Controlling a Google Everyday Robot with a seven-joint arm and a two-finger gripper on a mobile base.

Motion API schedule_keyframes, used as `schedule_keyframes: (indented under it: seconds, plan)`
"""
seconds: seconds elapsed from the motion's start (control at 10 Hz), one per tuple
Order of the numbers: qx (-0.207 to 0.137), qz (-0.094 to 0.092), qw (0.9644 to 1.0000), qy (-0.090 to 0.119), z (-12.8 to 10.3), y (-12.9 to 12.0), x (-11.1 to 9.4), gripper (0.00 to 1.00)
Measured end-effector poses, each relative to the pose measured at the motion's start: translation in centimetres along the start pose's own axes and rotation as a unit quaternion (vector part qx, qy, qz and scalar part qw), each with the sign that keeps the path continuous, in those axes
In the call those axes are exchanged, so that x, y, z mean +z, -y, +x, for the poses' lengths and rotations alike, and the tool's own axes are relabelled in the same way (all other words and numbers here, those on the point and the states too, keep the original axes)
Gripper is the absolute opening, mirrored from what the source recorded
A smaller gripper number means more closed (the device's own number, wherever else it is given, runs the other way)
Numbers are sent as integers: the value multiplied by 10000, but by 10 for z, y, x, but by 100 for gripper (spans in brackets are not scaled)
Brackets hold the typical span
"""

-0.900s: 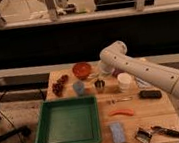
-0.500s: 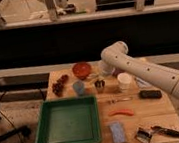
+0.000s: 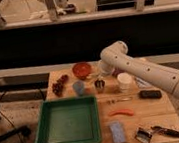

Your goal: Place banana in metal cup

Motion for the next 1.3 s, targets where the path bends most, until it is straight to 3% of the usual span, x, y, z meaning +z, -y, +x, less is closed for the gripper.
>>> schedule_keyframes:
  seconds: [0.8,1.3]
  plan:
    - [-165,-300,9994,113,-11,-8,34,2]
    - [-146,-352,9992,99,-6,-10,39,2]
